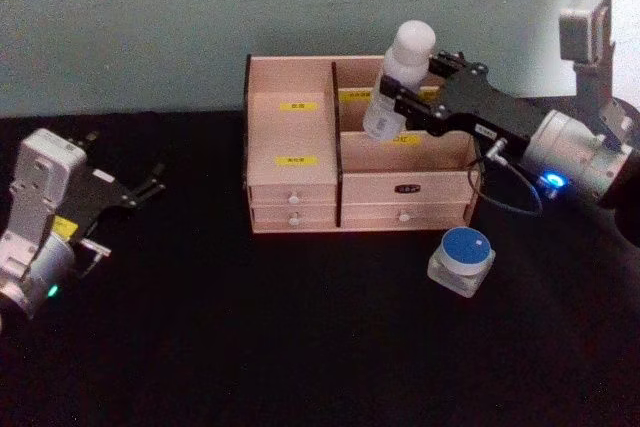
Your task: Pick up the facial cleanser and watermelon frost from the table and place them into the tiered storage box.
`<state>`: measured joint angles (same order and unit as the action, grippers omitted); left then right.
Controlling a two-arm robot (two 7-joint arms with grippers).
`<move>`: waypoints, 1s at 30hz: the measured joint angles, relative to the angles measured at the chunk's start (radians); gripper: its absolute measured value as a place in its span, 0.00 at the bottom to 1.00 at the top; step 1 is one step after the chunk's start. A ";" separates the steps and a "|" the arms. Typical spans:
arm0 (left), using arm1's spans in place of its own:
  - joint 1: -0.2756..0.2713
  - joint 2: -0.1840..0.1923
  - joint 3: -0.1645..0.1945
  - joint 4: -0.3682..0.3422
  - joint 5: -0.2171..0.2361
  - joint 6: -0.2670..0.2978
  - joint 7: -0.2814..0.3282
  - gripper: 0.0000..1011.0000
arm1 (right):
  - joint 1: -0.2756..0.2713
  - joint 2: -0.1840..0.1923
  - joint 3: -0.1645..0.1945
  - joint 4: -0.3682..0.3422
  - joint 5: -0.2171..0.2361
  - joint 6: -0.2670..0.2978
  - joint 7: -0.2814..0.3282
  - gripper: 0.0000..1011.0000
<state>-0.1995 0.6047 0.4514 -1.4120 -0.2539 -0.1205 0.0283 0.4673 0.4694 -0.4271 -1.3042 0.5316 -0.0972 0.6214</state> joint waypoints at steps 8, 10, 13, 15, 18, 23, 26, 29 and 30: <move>0.000 0.000 0.000 0.000 0.000 0.000 0.000 0.99 | 0.078 -0.062 -0.009 0.132 -0.037 -0.011 -0.010 0.58; 0.000 0.000 0.000 0.000 0.000 0.000 0.000 0.99 | 0.093 -0.074 -0.010 0.162 -0.042 -0.015 -0.009 0.58; 0.000 0.000 0.000 0.000 0.000 0.000 0.000 0.99 | 0.117 -0.094 -0.011 0.210 -0.052 -0.023 -0.009 0.58; 0.000 0.000 0.000 0.000 0.000 0.000 0.000 0.99 | 0.126 -0.103 -0.010 0.231 -0.058 -0.027 -0.009 0.58; 0.000 0.000 0.000 0.000 0.000 0.000 0.000 0.99 | 0.146 -0.120 -0.008 0.273 -0.070 -0.036 -0.007 0.58; 0.000 0.000 0.000 0.000 0.000 0.000 0.000 0.99 | 0.163 -0.139 -0.005 0.315 -0.084 -0.046 -0.004 0.58; 0.000 0.000 0.000 0.000 0.000 0.000 0.000 0.99 | 0.176 -0.150 -0.004 0.343 -0.093 -0.051 -0.001 0.58; 0.000 0.000 0.000 0.000 0.000 0.000 0.000 0.99 | 0.188 -0.162 -0.003 0.371 -0.101 -0.055 0.003 0.58; 0.000 0.000 0.000 0.000 0.000 0.000 0.000 0.99 | 0.190 -0.165 -0.003 0.378 -0.103 -0.055 0.004 0.58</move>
<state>-0.1995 0.6047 0.4514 -1.4119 -0.2539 -0.1205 0.0283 0.6576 0.3041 -0.4303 -0.9267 0.4284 -0.1522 0.6250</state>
